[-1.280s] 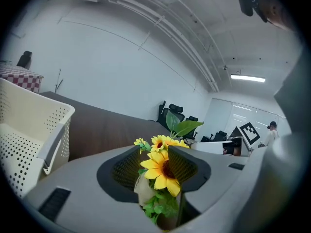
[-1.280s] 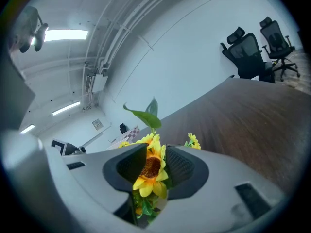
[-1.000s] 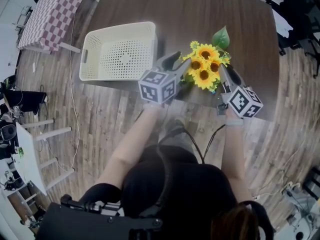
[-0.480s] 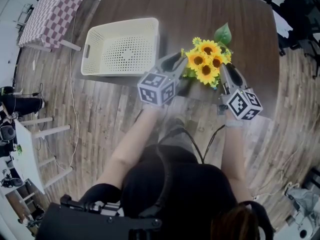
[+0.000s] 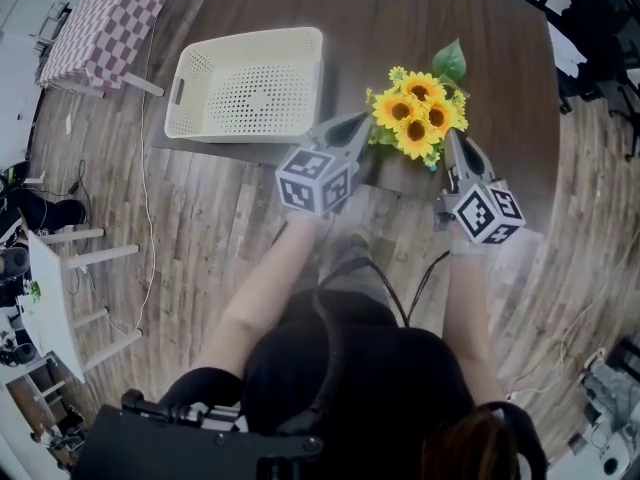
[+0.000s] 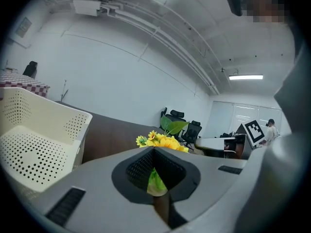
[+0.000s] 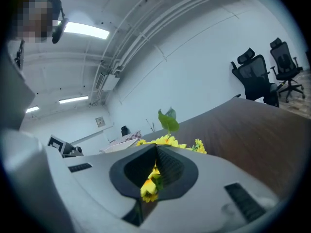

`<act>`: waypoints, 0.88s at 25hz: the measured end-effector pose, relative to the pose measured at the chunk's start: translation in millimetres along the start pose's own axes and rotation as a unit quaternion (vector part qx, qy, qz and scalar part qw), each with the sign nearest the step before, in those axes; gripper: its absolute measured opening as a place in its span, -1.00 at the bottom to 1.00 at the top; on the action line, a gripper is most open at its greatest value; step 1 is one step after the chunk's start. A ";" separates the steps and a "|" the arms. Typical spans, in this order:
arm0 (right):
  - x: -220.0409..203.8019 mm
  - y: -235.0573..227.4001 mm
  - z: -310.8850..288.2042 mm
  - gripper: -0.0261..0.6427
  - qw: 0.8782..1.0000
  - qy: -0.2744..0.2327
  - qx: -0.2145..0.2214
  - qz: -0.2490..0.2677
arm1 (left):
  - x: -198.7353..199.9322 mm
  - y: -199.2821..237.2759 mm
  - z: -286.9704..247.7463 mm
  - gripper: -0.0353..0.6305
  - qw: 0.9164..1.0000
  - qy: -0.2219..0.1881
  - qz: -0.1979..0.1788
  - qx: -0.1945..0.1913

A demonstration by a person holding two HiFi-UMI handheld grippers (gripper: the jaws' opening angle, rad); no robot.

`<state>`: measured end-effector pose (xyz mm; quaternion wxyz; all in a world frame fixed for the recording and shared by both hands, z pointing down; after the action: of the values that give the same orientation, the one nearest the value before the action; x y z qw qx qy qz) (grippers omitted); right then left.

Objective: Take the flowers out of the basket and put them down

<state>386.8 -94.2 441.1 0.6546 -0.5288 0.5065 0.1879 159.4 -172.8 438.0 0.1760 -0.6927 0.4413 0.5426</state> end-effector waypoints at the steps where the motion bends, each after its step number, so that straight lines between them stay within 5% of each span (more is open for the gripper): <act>1: 0.2 2.3 0.2 -0.91 1.000 -0.004 0.006 -0.002 | -1.4 0.3 1.5 -0.89 1.000 0.001 0.002 -0.001; 14: -27.3 47.9 12.2 -0.92 1.000 -0.003 0.025 -0.002 | -20.2 -3.8 25.8 -0.89 0.999 0.014 0.008 -0.049; 22: -52.1 96.7 28.9 -0.92 0.999 -0.034 -0.007 0.004 | -30.1 -10.4 61.2 -0.89 0.993 0.018 -0.028 -0.114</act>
<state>302.9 -17.9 435.3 0.6671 -0.5247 0.4846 0.2119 130.6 -110.2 441.5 0.1025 -0.7302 0.3600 0.5716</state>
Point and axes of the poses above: the fingertips, and each gripper's own axes: z backward along the fingers, y to its left, x out of its top, the point moved 8 cm from there along z, backward along the fingers, and after that the axes turned 15 degrees about x, right-handed, at the moved point
